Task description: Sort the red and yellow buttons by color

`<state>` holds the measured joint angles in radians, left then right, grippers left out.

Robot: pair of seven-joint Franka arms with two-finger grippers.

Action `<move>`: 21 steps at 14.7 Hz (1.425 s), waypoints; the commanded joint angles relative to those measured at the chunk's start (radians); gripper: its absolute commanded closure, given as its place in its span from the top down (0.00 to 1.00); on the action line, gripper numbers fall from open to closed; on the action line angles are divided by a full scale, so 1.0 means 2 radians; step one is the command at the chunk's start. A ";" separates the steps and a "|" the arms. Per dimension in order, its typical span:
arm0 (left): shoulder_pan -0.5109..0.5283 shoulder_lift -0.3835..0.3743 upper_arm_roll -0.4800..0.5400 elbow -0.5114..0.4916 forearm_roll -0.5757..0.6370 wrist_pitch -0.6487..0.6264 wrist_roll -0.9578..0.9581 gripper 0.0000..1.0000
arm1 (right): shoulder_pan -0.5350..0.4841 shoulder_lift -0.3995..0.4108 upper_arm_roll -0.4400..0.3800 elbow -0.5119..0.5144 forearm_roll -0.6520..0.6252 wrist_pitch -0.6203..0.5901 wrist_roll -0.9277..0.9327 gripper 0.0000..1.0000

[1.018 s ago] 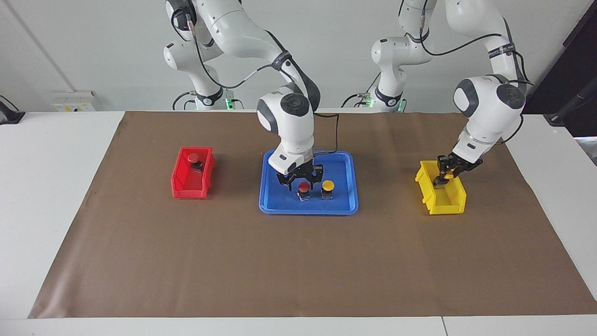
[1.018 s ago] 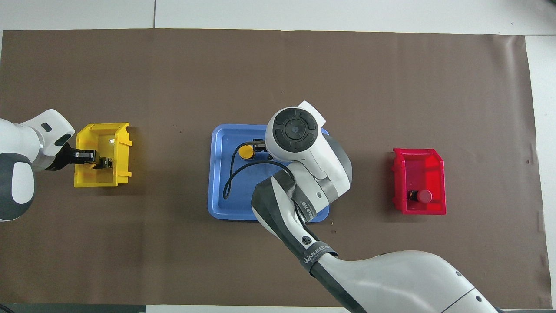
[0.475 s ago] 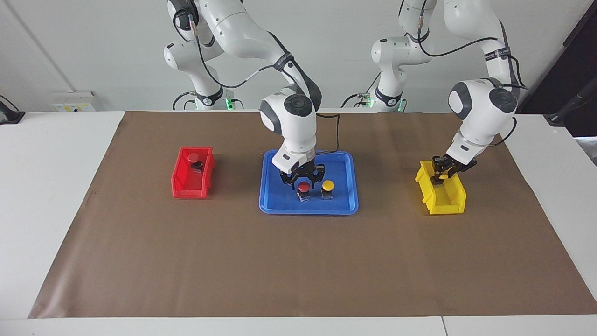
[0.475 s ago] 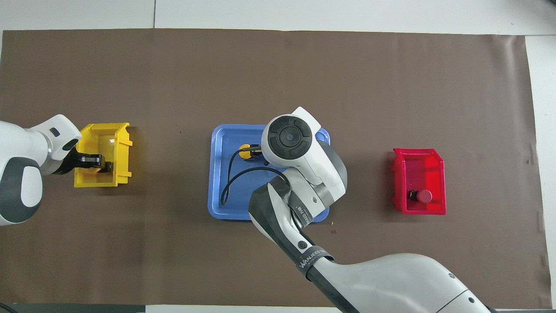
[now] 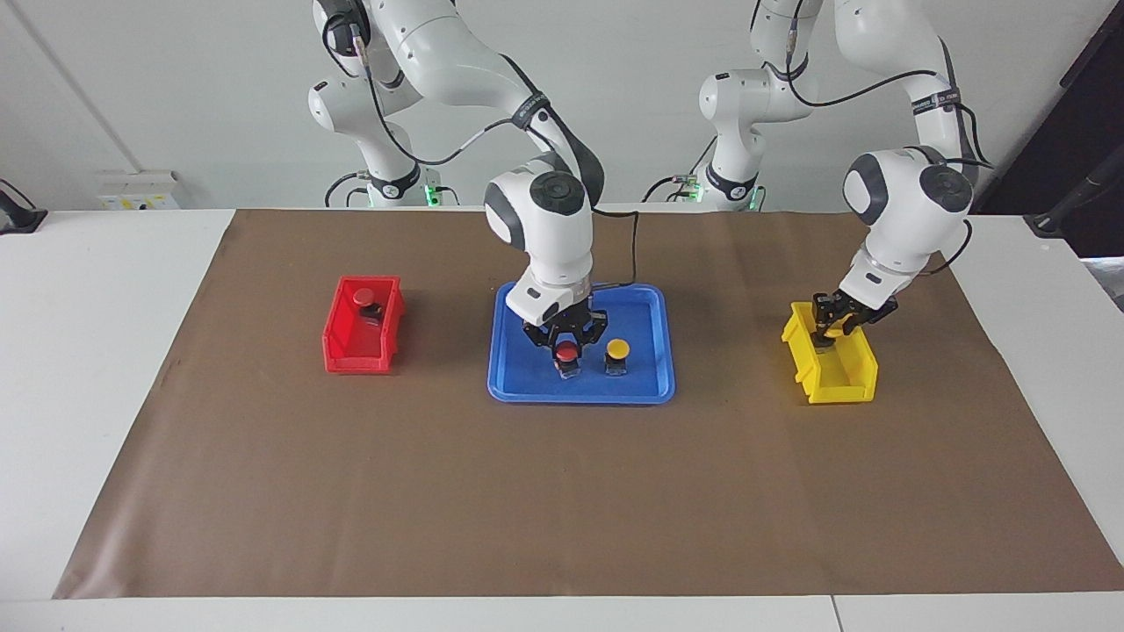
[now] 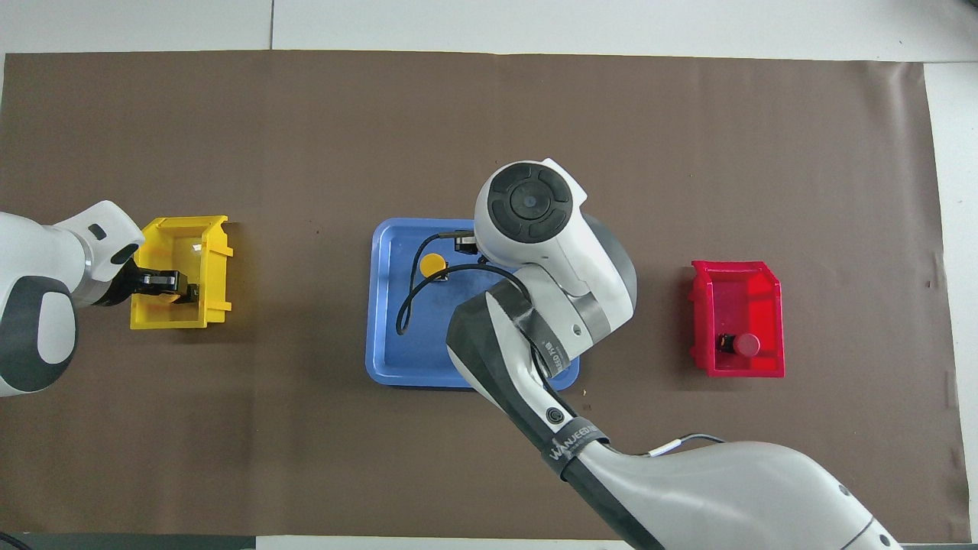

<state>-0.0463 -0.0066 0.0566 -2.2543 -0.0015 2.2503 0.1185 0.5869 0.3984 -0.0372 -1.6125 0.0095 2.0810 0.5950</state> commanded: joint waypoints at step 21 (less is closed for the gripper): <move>-0.313 0.231 -0.001 0.305 -0.018 -0.052 -0.425 0.86 | -0.260 -0.251 0.004 -0.337 -0.003 0.075 -0.274 0.20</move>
<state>-0.6461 0.4576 0.0342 -1.6459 -0.0290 2.1638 -0.7181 0.0875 -0.0526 -0.0397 -2.2331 0.0072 2.2062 0.0793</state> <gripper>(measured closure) 0.137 0.590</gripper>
